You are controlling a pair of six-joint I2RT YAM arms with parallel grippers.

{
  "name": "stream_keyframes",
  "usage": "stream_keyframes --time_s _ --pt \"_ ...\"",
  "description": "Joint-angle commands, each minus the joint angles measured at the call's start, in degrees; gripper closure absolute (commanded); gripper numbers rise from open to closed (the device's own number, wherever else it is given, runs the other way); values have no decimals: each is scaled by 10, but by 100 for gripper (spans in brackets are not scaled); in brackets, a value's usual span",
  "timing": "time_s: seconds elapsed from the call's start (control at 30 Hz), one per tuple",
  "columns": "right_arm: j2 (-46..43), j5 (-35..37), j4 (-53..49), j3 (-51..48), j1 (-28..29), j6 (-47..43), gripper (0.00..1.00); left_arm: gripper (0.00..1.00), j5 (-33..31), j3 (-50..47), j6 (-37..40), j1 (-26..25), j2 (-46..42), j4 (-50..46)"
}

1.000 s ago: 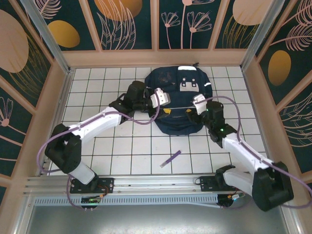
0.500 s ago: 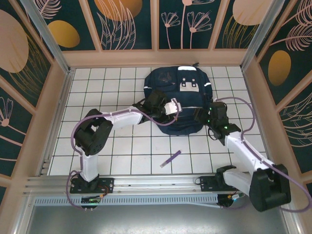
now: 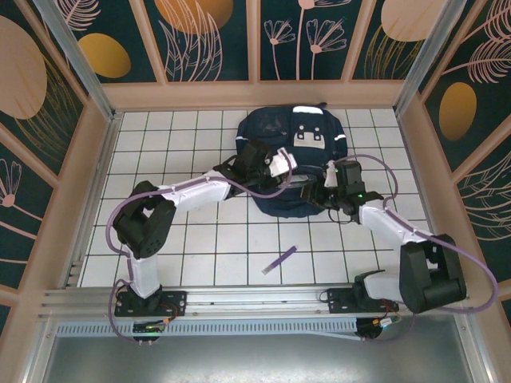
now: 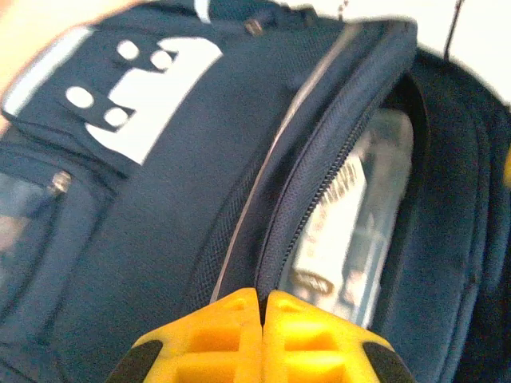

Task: Pack books, pencil case, and school supplies into a backpack

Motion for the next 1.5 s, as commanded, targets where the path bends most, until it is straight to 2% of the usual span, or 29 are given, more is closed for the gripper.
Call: stream_keyframes --time_s 0.0,0.1,0.23,0.37,0.47,0.6,0.8,0.9,1.07,1.17,1.3,1.37,1.47 --pt "22 3 80 12 27 -16 66 100 3 63 -78 5 -32 -15" --pt "51 67 114 13 37 -22 66 100 53 76 -81 5 -42 -23" --pt "92 162 165 6 62 -58 69 100 90 52 -94 6 -65 6" --pt "128 212 231 11 70 -79 73 100 130 33 -130 5 -81 34" --pt "141 202 257 36 75 -88 74 100 141 17 -150 5 -88 46" --pt "146 153 300 53 81 -106 74 100 147 -14 -167 4 -95 70" --pt "209 91 368 69 72 -116 74 100 141 -38 -202 5 -103 101" --pt "216 69 372 70 62 -98 71 100 114 -42 -206 5 -115 105" --pt "120 15 293 26 64 -151 56 100 64 -40 -185 6 -108 92" --pt "40 -70 211 -2 75 -268 47 100 46 -35 -178 8 -102 87" --pt "-51 -174 112 -56 131 -578 37 100 54 -46 -152 21 -104 85" --pt "-51 -236 -18 -36 144 -776 28 100 48 -56 -144 28 -113 84" --pt "17 -221 -170 11 168 -944 27 100 56 -76 -138 40 -130 97"
